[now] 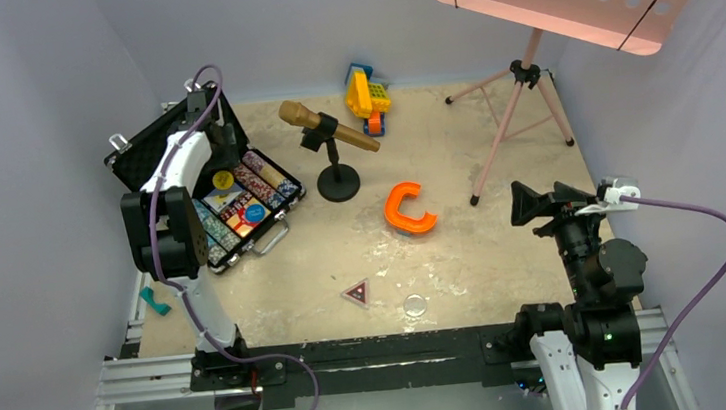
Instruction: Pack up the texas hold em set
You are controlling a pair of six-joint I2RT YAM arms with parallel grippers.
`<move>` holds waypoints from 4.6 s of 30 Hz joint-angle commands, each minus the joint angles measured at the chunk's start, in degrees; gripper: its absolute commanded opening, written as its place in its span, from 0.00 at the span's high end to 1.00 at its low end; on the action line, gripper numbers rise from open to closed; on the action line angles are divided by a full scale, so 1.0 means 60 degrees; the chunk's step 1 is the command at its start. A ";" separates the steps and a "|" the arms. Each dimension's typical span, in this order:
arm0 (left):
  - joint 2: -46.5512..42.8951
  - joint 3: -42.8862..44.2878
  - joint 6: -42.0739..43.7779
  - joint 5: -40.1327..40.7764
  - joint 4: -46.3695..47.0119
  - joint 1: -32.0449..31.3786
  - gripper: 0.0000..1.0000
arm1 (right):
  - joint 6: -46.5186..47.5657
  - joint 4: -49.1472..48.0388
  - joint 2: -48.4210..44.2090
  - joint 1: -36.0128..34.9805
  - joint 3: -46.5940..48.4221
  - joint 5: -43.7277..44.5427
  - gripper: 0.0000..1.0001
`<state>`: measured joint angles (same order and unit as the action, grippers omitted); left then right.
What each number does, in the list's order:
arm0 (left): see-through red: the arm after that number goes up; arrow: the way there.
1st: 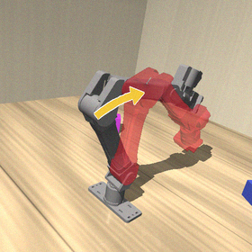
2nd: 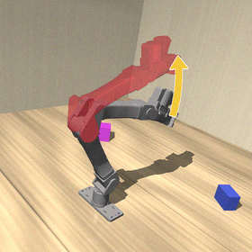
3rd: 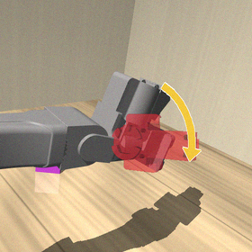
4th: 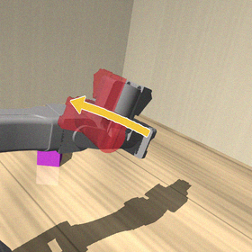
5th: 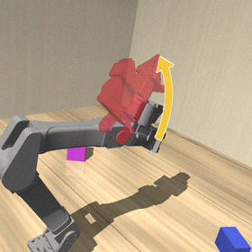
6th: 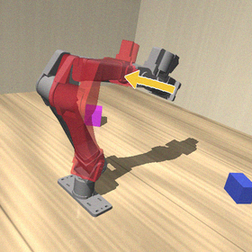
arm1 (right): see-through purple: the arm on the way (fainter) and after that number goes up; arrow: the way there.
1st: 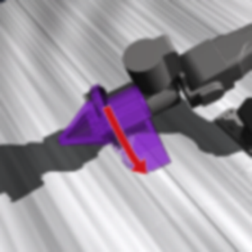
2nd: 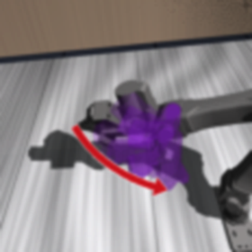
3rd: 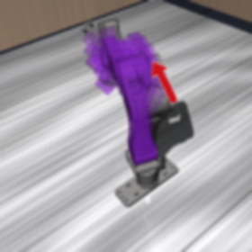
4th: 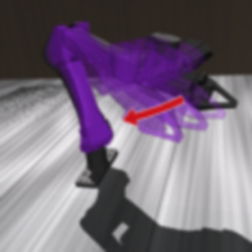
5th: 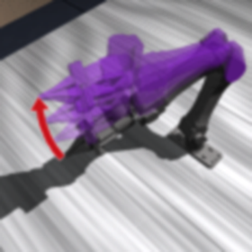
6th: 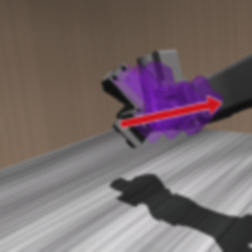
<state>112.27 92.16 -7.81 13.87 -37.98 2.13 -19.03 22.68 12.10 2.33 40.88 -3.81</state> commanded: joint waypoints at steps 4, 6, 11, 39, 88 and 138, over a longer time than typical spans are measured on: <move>0.0073 -0.0161 0.0145 -0.0006 -0.0460 0.0052 0.36 | 0.0105 -0.0315 0.0116 0.0037 -0.0017 0.0123 0.10; 0.0006 -0.0215 0.0145 0.0017 -0.0407 0.0030 0.36 | 0.0108 -0.0308 0.0110 0.0037 -0.0005 0.0123 0.10; -0.0427 -0.0415 0.0148 -0.0228 -0.0262 -0.0132 0.37 | 0.0095 -0.0312 0.0108 0.0037 -0.0015 0.0123 0.10; -0.5267 -0.3849 -0.1259 -0.1415 -0.0998 -0.1873 0.37 | 0.0074 -0.0357 0.0047 0.0037 -0.0031 -0.0095 0.09; -0.4989 -0.7618 -0.8142 -0.0451 0.1411 -1.0037 0.36 | 0.0178 -0.0394 0.0078 0.0037 -0.0041 -0.0491 0.08; -0.3684 -0.6393 -0.8215 0.0120 0.0368 -1.0938 0.18 | 0.0230 -0.0396 0.0071 0.0030 -0.0072 -0.0758 0.08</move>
<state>90.26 51.99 -57.30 13.43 -35.42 -62.83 -18.37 22.28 12.34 2.31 40.77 -7.11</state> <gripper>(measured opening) 0.825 0.924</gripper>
